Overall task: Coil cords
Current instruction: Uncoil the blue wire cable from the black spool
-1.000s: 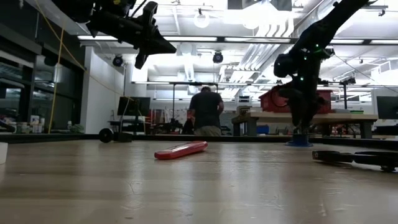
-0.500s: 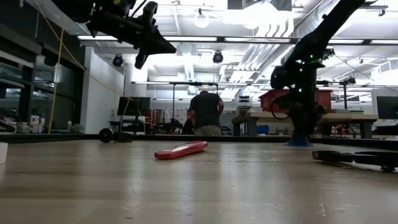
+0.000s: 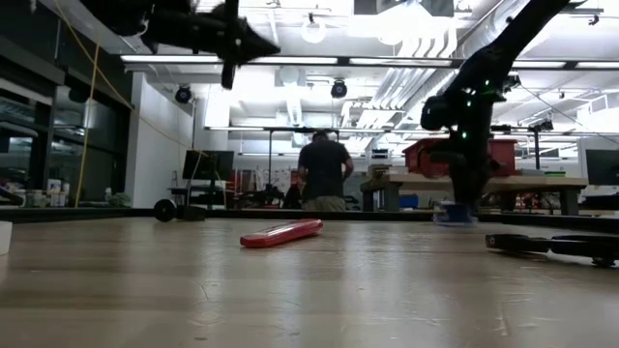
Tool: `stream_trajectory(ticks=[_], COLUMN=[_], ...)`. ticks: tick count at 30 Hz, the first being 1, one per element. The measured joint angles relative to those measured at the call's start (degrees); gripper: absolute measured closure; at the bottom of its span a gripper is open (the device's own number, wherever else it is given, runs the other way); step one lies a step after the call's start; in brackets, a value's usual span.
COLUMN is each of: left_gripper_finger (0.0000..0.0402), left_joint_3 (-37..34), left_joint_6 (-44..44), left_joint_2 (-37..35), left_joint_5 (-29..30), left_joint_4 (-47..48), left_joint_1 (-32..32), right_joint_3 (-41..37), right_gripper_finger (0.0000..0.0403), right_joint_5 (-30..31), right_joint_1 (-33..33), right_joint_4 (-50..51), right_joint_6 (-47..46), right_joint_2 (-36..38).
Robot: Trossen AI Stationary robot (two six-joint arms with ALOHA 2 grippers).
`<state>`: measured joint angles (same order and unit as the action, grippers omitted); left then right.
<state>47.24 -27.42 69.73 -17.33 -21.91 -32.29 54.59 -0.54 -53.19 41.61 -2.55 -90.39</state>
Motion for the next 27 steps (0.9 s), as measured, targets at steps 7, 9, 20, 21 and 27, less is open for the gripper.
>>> stream_trajectory(ticks=[7, 9, 20, 21, 27], left_gripper_finger=[0.0402, 0.0399, 0.0269, 0.0254, 0.0200], left_joint_3=[0.03, 1.19, 18.78, 19.85, 23.21], left_joint_6=[-2.15, -2.93, 11.86, 11.18, 12.36], left_joint_2=[-0.36, -0.81, 0.33, 0.46, 0.59], left_joint_5=[0.08, 0.01, -0.40, -0.14, 3.98], left_joint_4=[-14.86, -12.88, 12.58, 12.47, 13.26], left_joint_1=[-3.10, -3.80, -0.24, 0.03, 3.00], right_joint_3=[0.00, 0.00, 0.00, 0.00, 0.00], right_gripper_finger=[0.0337, 0.0337, 0.0337, 0.0337, 0.0337], right_joint_5=[-3.77, -6.42, -9.18, -7.54, 10.33], right_joint_1=[0.04, 0.61, 11.35, 12.89, 21.83], right_joint_4=[0.51, -0.31, -29.51, -31.64, -43.43], right_joint_6=[-2.24, -4.52, -21.59, -21.40, -18.82], right_joint_2=[11.91, 16.57, 32.23, 32.33, 31.13])
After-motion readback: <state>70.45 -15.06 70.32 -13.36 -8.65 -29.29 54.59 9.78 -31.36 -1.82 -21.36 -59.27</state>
